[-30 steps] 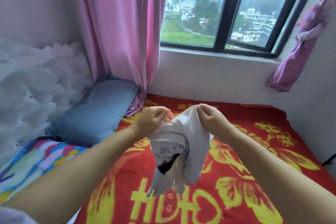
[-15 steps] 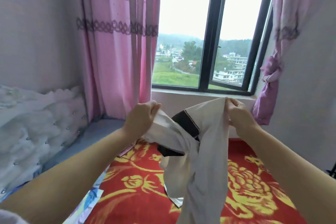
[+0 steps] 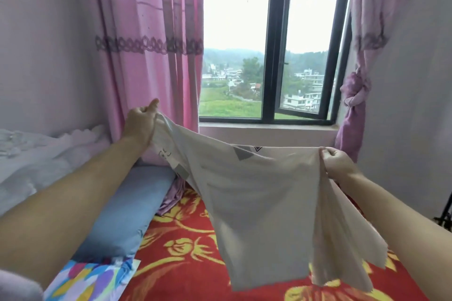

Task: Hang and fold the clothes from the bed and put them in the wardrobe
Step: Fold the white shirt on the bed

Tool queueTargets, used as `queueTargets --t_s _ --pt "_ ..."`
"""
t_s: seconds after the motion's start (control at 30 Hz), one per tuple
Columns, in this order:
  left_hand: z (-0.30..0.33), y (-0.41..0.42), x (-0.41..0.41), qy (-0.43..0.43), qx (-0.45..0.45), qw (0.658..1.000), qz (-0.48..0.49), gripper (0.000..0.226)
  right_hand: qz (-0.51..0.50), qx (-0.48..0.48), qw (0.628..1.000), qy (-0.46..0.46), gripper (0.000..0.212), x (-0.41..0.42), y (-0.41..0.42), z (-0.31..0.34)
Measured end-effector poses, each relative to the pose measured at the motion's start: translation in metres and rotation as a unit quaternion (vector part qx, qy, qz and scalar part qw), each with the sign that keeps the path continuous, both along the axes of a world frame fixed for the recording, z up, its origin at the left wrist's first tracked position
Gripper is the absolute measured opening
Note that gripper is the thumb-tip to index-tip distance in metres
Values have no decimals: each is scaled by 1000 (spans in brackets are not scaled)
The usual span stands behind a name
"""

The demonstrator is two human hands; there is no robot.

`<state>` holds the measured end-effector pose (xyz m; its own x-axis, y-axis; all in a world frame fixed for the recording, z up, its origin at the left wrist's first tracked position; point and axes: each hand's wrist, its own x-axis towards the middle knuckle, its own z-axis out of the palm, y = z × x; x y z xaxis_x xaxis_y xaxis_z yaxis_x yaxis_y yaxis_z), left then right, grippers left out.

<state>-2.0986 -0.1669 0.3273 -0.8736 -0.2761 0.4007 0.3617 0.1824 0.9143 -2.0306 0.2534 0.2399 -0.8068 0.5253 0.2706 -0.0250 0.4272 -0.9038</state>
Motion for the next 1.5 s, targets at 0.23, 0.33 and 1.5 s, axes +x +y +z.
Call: queueTargets --t_s 0.23,0.33,1.5 --pt "21 45 27 -150 49 950 -268 44 179 177 965 -79 51 26 -60 50" --pt "29 101 50 -112 -66 941 -311 38 392 159 896 -131 75 37 -136 73" --pt "-111 19 23 -16 -397 909 -125 15 119 38 989 77 22 24 -98 84"
